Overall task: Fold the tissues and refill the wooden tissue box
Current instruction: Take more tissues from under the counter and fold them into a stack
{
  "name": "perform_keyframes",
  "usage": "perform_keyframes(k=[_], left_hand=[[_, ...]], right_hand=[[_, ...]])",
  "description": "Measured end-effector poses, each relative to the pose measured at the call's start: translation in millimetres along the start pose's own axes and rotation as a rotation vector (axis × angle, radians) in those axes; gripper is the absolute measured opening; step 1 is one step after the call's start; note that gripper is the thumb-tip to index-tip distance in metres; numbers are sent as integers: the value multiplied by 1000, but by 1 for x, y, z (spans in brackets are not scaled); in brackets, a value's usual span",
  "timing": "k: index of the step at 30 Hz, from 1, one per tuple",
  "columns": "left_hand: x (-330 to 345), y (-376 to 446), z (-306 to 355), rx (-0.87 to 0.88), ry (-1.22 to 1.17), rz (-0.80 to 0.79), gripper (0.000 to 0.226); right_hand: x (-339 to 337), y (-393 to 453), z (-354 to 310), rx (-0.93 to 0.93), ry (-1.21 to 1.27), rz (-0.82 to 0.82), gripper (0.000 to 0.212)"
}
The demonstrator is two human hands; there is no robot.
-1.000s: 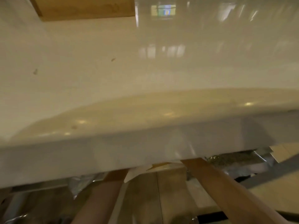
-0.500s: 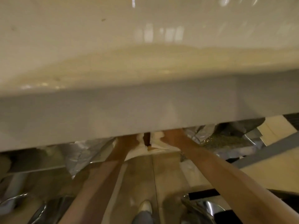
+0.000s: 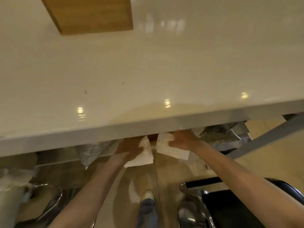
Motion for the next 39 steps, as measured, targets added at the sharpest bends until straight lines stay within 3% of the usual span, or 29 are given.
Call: perform_keyframes(k=[4, 8, 10, 15, 19, 23, 26, 36, 39], left_hand=[[-23, -47, 11, 96, -70, -33, 44], [-73, -111, 36, 259, -117, 31, 21], [-96, -141, 45, 293, -87, 13, 17], [-164, -203, 72, 396, -164, -1, 12], [-230, -229, 80, 406, -220, 84, 13], [-288, -224, 82, 406, -180, 178, 14], [-317, -204, 82, 388, -138, 208, 13], [-328, -124, 62, 283, -30, 72, 9], [-334, -110, 59, 315, 4, 62, 22]], right_hand=[[-24, -53, -8, 17, 11, -215, 36], [-59, -110, -32, -66, 58, -266, 15], [-78, -139, -47, -108, 62, -279, 24], [-139, -195, -83, -199, 67, -263, 21], [-199, -210, -105, -263, 44, -142, 21], [-254, -198, -127, -298, 76, -18, 20], [-279, -175, -142, -314, 47, 41, 32], [-280, -92, -166, -337, -75, 34, 11], [-278, -74, -164, -343, -64, 16, 9]])
Point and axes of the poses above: each hand's wrist, its own y-axis towards the middle knuckle, its own x-axis out of the palm, z = x × y, the point moved 9 cm from there along y, towards the middle knuckle, and after that the axes turned 11 degrees about z, right-handed, at the moved point
